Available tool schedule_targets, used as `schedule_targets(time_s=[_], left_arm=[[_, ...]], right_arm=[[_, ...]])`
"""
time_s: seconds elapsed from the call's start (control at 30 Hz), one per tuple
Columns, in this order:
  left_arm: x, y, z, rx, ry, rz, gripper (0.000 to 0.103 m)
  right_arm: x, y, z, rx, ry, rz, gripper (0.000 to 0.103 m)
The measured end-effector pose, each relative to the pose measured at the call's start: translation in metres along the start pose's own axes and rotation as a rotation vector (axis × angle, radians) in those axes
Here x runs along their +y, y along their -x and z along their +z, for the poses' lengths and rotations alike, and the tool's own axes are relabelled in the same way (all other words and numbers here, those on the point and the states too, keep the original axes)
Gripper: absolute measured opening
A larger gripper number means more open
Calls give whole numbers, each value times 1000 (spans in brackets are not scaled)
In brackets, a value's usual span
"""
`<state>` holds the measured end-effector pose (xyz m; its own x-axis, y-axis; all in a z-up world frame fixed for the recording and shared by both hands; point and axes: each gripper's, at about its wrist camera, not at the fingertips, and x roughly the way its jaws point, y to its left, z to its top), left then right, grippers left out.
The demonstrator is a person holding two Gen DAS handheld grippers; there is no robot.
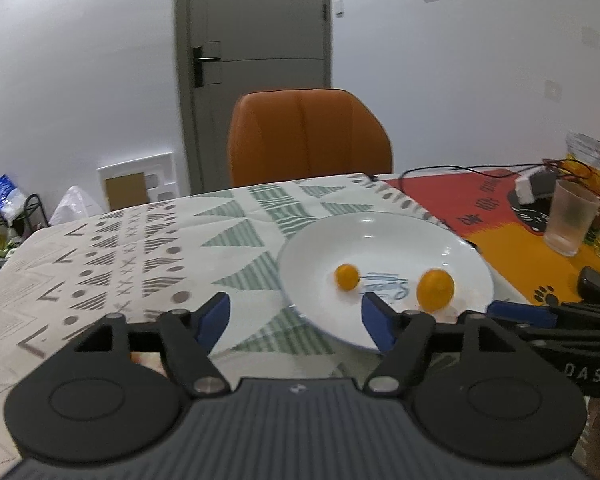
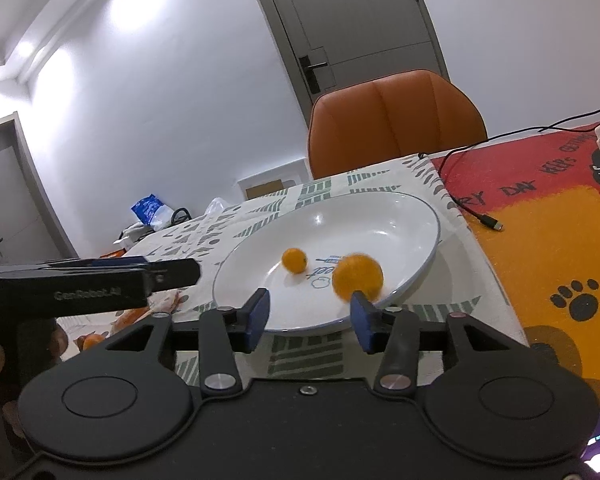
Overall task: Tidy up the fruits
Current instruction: 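Withdraw both open tools from the plate back to the fruit cluster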
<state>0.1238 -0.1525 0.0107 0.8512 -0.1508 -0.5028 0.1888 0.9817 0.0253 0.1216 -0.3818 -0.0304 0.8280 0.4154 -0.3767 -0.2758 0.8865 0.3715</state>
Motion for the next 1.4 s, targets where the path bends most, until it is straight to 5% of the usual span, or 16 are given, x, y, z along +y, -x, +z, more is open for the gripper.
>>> schedule_targets(time_s=[0.13,0.27,0.53,1.4], left_arm=[[14,9,-2,-4,27,25,79],[25,17,-7,-12,46,53,82],[49,31,-21,-6,96,92,89],[121,69,-59,18,209,175,91]], right_arm=[[6,0,-1,1,13,0,57],[13,-1,-2,-2,21,-3,77],[26,-3,-3,-7,30,4,103],[82,-19,-11,57,132,46,103]])
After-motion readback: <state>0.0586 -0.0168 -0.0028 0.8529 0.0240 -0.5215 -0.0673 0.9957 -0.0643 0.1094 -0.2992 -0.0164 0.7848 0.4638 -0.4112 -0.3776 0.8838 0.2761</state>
